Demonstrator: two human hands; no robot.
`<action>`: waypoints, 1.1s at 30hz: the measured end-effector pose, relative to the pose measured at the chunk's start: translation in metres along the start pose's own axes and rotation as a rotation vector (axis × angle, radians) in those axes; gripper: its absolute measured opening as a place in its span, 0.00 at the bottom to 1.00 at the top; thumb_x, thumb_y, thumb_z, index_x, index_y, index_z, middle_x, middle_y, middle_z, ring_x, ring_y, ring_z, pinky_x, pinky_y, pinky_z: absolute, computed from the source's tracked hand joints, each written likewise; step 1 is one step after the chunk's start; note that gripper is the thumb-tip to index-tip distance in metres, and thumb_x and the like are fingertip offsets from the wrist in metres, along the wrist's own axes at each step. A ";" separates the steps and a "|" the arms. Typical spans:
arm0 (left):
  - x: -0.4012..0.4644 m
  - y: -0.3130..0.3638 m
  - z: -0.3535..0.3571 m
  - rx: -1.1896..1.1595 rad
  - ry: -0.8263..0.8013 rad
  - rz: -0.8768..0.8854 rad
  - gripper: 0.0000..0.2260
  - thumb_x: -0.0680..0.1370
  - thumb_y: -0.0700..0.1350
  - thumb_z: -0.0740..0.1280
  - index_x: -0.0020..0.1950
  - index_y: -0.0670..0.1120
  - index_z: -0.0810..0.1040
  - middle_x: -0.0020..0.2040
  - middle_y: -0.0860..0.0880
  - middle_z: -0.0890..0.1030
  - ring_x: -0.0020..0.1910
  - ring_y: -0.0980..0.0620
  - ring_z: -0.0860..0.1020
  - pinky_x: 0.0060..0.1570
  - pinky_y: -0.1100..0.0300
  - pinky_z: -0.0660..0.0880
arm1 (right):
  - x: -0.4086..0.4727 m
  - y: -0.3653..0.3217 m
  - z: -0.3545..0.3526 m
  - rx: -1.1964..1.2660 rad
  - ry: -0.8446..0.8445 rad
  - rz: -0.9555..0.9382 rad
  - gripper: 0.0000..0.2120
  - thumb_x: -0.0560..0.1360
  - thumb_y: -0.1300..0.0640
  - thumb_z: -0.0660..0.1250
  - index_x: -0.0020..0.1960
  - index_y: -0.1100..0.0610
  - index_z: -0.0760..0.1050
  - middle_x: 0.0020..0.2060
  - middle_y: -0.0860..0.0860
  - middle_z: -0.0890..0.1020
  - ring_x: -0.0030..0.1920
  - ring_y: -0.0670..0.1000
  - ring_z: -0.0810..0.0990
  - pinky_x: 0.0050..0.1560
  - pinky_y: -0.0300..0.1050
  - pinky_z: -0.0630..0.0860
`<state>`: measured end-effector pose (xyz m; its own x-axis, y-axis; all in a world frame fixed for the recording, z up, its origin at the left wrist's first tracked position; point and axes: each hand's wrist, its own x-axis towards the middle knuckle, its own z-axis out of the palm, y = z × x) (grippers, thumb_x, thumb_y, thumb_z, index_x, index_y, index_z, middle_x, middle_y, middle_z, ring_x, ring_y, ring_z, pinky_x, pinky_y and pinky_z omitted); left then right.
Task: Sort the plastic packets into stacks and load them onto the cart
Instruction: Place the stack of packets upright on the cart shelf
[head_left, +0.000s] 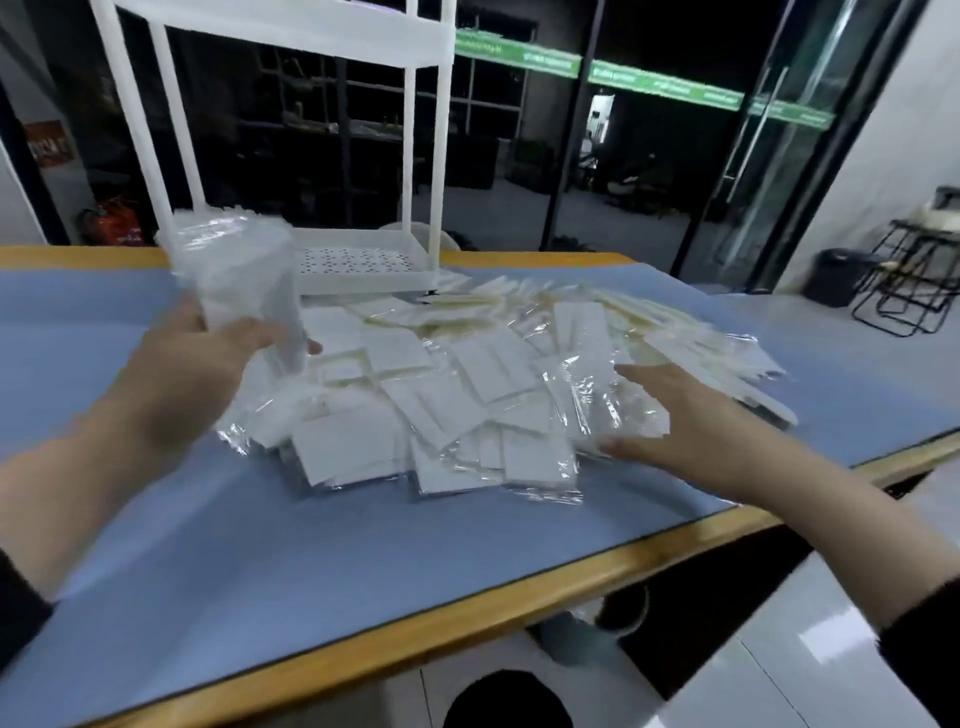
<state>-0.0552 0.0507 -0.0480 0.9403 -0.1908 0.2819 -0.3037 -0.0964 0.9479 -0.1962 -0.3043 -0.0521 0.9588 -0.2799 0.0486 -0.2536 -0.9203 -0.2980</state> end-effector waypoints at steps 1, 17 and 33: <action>-0.001 0.004 0.011 -0.053 0.021 -0.008 0.12 0.73 0.46 0.69 0.53 0.46 0.85 0.47 0.49 0.87 0.53 0.42 0.84 0.55 0.44 0.81 | -0.003 0.002 0.007 -0.001 -0.003 -0.007 0.49 0.66 0.29 0.69 0.80 0.45 0.56 0.78 0.43 0.61 0.76 0.48 0.63 0.74 0.46 0.61; -0.052 -0.014 0.123 -0.205 0.008 -0.222 0.14 0.80 0.38 0.65 0.59 0.56 0.78 0.50 0.54 0.87 0.50 0.48 0.85 0.37 0.54 0.77 | 0.025 0.002 0.058 -0.251 0.381 -0.105 0.18 0.72 0.39 0.65 0.56 0.50 0.74 0.55 0.47 0.76 0.58 0.57 0.75 0.52 0.52 0.68; -0.050 -0.002 0.113 -0.734 0.082 -0.459 0.22 0.82 0.58 0.63 0.62 0.39 0.80 0.54 0.39 0.86 0.52 0.41 0.86 0.49 0.46 0.83 | 0.013 -0.082 0.074 -0.042 0.505 -0.671 0.20 0.72 0.66 0.61 0.63 0.58 0.76 0.63 0.56 0.76 0.53 0.61 0.76 0.47 0.58 0.77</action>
<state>-0.1191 -0.0499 -0.0805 0.9622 -0.2140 -0.1687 0.2577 0.5133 0.8186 -0.1533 -0.2121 -0.0978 0.7379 0.2508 0.6266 0.3358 -0.9417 -0.0185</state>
